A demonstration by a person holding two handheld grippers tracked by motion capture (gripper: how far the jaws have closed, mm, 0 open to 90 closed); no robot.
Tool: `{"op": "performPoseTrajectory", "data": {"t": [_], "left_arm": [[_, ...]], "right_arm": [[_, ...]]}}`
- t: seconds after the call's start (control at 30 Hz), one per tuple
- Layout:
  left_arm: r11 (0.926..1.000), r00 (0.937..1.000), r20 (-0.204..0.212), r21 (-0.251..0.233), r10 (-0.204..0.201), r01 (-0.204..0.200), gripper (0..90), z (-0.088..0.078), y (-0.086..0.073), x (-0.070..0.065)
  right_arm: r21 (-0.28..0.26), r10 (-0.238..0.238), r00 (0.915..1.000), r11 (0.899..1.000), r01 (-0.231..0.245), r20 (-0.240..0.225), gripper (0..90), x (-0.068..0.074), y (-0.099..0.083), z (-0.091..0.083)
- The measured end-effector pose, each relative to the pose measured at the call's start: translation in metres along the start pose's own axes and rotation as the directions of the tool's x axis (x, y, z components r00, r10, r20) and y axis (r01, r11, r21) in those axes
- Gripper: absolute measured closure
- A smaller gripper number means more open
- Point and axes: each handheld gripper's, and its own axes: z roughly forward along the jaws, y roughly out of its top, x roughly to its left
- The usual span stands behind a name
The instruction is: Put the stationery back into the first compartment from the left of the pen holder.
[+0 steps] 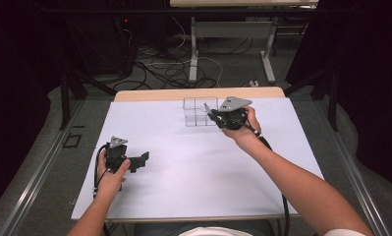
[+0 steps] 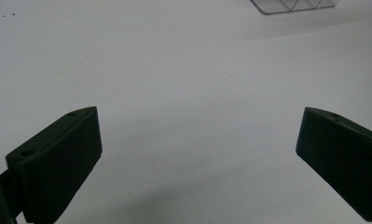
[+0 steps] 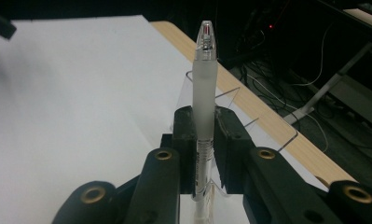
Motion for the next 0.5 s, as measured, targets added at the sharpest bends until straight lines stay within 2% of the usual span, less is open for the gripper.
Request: {"op": "performPoseTrajectory", "data": {"t": [0.07, 0.13, 0.17, 0.2, 0.3, 0.43, 0.5], "left_arm": [[1.0, 1.0, 0.001, 0.0, 0.0, 0.0, 0.1, 0.0, 0.0, 0.0], [1.0, 1.0, 0.0, 0.0, -0.001, 0.001, 0.1, 0.0, 0.0, 0.0], [1.0, 1.0, 0.0, -0.003, -0.006, 0.006, 0.1, 0.0, 0.0, 0.0], [1.0, 1.0, 0.002, 0.001, -0.004, 0.004, 0.1, 0.0, 0.0, 0.0], [1.0, 1.0, 0.001, 0.0, 0.001, -0.001, 0.1, 0.0, 0.0, 0.0], [1.0, 1.0, 0.002, -0.001, 0.0, 0.0, 0.1, 0.0, 0.0, 0.0], [0.9999, 0.9999, 0.008, -0.002, -0.011, 0.011, 0.1, 0.0, 0.0, 0.0]], "right_arm": [[-0.012, 0.015, 0.9999, 1.0, -0.015, 0.002, 79.6, -0.001, 0.001, 0.001], [-0.029, 0.056, 0.9984, 0.998, -0.056, 0.001, 79.6, -0.002, 0.004, 0.004], [-0.029, 0.056, 0.9984, 0.998, -0.056, 0.001, 79.6, -0.002, 0.004, 0.004], [-0.053, 0.077, 0.9969, 0.996, -0.077, 0.011, 79.6, -0.002, 0.008, 0.006], [-0.07, 0.094, 0.9955, 0.993, -0.093, 0.014, 79.6, -0.003, 0.012, 0.008], [-0.109, 0.134, 0.9909, 0.985, -0.132, 0.014, 79.6, -0.003, 0.022, 0.015], [-0.119, 0.149, 0.9887, 0.982, -0.146, 0.015, 79.6, -0.004, 0.024, 0.018]]}}
